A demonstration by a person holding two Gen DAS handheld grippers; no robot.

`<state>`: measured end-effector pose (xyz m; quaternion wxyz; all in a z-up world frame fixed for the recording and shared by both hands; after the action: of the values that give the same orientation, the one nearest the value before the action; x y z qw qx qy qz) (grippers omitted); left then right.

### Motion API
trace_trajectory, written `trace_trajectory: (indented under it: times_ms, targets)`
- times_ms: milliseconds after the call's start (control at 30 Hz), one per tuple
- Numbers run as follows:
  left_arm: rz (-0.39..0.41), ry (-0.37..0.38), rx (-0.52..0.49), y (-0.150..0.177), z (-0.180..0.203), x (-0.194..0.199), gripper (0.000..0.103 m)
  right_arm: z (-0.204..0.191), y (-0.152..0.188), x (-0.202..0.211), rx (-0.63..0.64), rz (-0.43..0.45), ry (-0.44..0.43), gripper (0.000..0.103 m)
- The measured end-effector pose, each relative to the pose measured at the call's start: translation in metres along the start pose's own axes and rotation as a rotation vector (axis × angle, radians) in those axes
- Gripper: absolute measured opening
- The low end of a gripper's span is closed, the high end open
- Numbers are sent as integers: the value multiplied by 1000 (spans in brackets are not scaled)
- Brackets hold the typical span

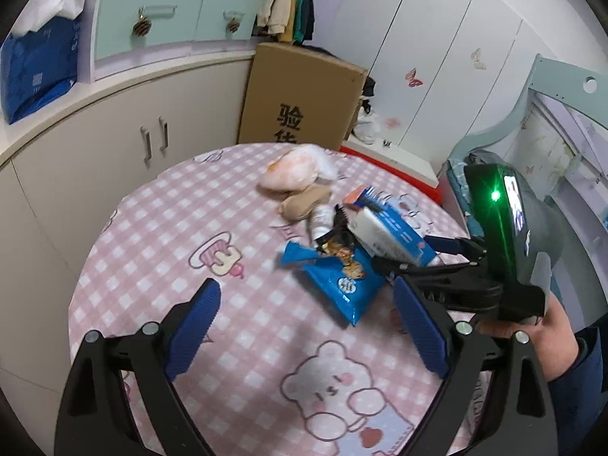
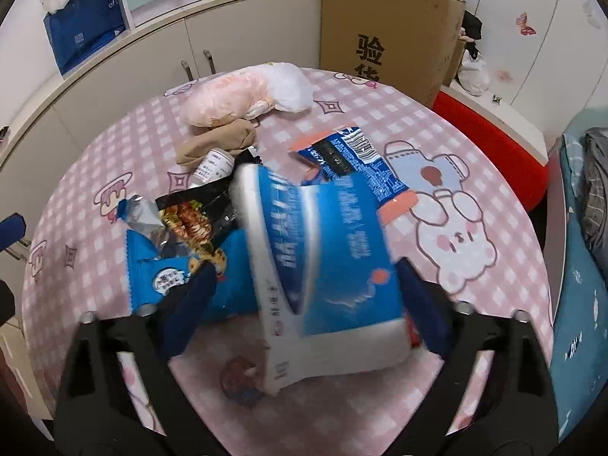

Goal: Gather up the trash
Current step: 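Grasp the blue snack bag with the left tool while the right tool grasps the blue-white tissue box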

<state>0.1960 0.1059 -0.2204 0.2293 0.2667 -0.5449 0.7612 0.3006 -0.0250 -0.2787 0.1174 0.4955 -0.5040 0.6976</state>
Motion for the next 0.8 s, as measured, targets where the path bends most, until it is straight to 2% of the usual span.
trace_trajectory:
  times_ms: [167, 400, 600, 700, 733, 800]
  targets:
    - [-43, -7, -11, 10, -1, -21, 90, -3, 4, 6, -26, 31, -47, 66]
    - [-106, -28, -89, 20, 11, -57, 90, 21, 12, 56, -192, 154, -145, 65]
    - [-164, -38, -179, 22, 23, -88, 90, 57, 35, 98, -291, 220, -107, 66]
    - [-175, -12, -214, 22, 35, -101, 90, 68, 49, 113, -334, 244, -96, 66]
    - [-169, -13, -232, 23, 38, -101, 88, 71, 53, 116, -343, 249, -94, 66]
    - [-160, -29, -285, 26, 45, -99, 56, 77, 61, 122, -367, 258, -92, 66]
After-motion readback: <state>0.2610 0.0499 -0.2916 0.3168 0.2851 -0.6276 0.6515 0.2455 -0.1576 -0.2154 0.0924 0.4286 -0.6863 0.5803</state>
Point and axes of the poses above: each gripper's, at about its wrist camera, not at the fingertips, and x roughly against the way its jaws point, z to its right, y to its underside, the point moved 10 cm from there along -x, roughly the way its jaws point, and after that the axes turned 2 degrees about z, right-handed, at the moved point
